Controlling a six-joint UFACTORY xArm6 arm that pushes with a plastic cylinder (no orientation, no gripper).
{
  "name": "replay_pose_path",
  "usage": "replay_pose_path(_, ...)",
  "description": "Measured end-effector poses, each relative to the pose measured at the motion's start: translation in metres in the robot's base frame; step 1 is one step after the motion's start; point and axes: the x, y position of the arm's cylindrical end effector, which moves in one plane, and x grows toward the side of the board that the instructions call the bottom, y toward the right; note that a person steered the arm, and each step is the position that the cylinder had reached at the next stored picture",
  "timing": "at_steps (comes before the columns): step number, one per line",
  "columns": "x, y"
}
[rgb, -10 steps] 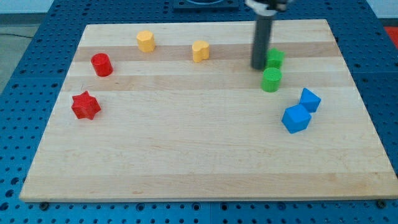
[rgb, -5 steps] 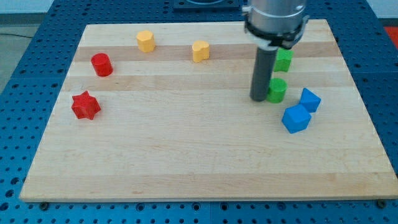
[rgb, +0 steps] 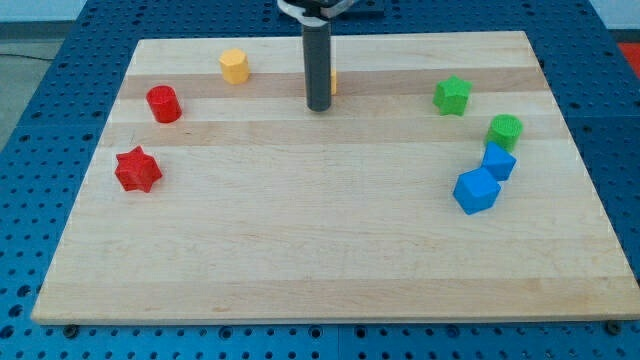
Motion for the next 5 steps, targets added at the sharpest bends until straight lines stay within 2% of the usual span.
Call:
replay_pose_path(1,-0.062,0.000)
replay_pose_path(2,-0.047,-0.041)
replay_pose_path(3,-0.077,-0.114)
replay_pose_path(4,-0.067,-0.083)
replay_pose_path(5,-0.004,0.003)
